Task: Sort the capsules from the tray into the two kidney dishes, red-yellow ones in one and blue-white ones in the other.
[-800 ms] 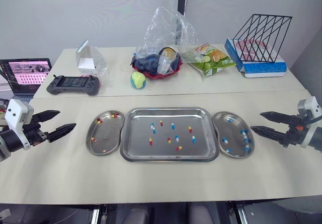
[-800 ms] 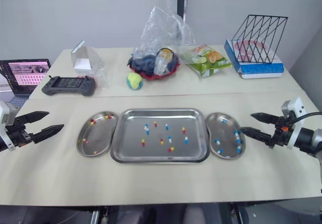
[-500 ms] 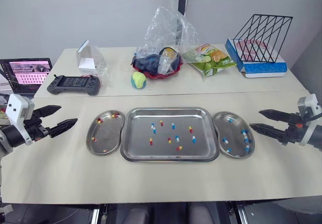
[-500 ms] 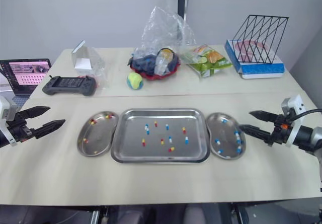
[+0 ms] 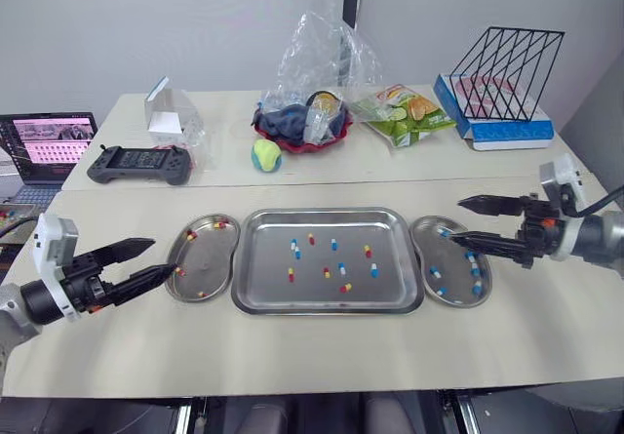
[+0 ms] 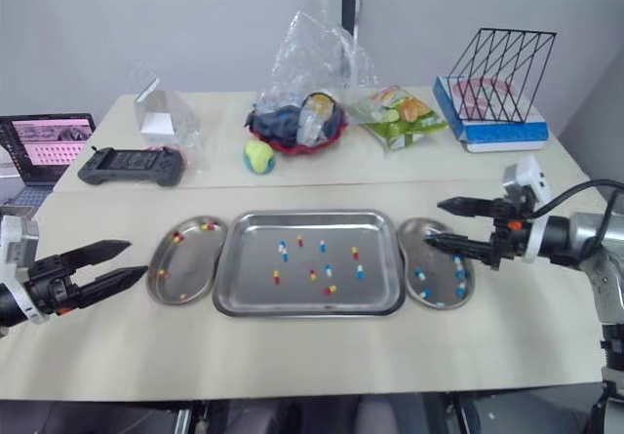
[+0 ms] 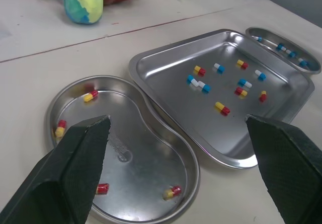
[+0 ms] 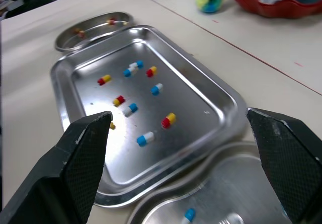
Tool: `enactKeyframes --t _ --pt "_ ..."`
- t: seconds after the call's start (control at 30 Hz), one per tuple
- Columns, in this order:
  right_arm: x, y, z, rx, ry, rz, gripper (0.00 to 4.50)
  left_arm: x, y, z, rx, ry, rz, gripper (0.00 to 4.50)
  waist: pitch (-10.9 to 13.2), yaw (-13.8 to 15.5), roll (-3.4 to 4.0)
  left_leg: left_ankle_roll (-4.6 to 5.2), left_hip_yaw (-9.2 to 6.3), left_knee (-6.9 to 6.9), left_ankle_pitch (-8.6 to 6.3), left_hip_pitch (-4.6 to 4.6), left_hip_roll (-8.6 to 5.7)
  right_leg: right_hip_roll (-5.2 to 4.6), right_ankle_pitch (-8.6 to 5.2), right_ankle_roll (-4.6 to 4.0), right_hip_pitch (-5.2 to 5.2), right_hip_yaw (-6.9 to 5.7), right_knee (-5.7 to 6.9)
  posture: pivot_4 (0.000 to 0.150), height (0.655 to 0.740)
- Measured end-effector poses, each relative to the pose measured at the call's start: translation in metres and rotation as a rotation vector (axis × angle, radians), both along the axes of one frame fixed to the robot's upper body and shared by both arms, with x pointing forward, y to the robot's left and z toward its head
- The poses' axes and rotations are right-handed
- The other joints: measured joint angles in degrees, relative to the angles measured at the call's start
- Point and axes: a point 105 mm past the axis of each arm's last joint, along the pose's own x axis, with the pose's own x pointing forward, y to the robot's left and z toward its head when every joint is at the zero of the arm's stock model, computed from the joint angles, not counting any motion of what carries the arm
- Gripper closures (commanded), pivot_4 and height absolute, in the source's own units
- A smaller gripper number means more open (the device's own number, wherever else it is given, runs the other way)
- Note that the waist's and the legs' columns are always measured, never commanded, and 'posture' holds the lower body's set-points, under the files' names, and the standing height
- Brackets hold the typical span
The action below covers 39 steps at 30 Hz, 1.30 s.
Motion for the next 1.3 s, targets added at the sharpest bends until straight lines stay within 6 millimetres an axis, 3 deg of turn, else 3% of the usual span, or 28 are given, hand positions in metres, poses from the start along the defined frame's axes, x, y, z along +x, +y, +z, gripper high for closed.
enactKeyframes --t 0.3,0.47,0.6,0.67,0.9,1.13,1.3 --pt "-0.009 0.024 0.003 -0.030 0.010 0.128 0.02 -0.002 -0.020 0.008 0.026 -0.053 0.014 0.00 0.0 0.4 -0.02 -0.03 0.02 0.00 0.00 0.00 0.07 0.07 0.06 -0.03 0.02 0.01 -0.08 0.150 0.7400" --pt "-0.014 0.032 0.005 -0.038 -0.002 0.168 0.02 -0.013 -0.071 -0.010 -0.006 0.025 -0.093 0.00 0.0 0.6 -0.02 -0.03 0.05 0.00 -0.02 -0.01 0.09 0.11 0.15 0.01 0.07 0.05 -0.29 0.150 0.7400" --pt "-0.017 0.035 0.001 -0.045 0.012 0.187 0.02 0.008 -0.096 -0.006 -0.027 -0.074 0.002 0.00 0.0 1.2 0.00 -0.10 0.08 0.00 0.02 0.00 0.17 0.25 0.43 -0.02 0.21 0.05 -0.57 0.150 0.7400" --pt "-0.019 0.037 0.000 -0.049 0.017 0.206 0.02 0.010 -0.109 -0.014 -0.036 -0.067 0.005 0.00 0.0 1.3 -0.07 -0.14 0.08 0.00 0.05 -0.01 0.18 0.28 0.51 -0.04 0.21 0.06 -0.64 0.150 0.7400" --pt "-0.023 0.033 -0.008 -0.045 0.048 0.196 0.02 0.012 -0.110 -0.019 -0.007 -0.059 0.040 0.00 0.0 1.3 -0.09 -0.13 0.12 -0.01 0.04 0.00 0.23 0.38 0.51 -0.05 0.16 0.14 -0.65 0.150 0.7400" --pt "-0.032 0.037 -0.012 -0.037 0.061 0.204 0.02 0.018 -0.154 -0.024 -0.014 -0.051 -0.010 0.00 0.0 1.9 -0.11 -0.13 0.12 0.02 0.04 -0.02 0.20 0.36 0.56 0.00 0.21 0.14 -0.68 0.150 0.7400" --pt "-0.037 0.035 -0.012 -0.042 0.057 0.178 0.02 0.028 -0.169 -0.039 0.086 -0.029 0.032 0.00 0.0 2.0 -0.12 -0.14 0.15 0.02 0.05 -0.02 0.20 0.37 0.56 0.00 0.20 0.16 -0.68 0.150 0.7400"
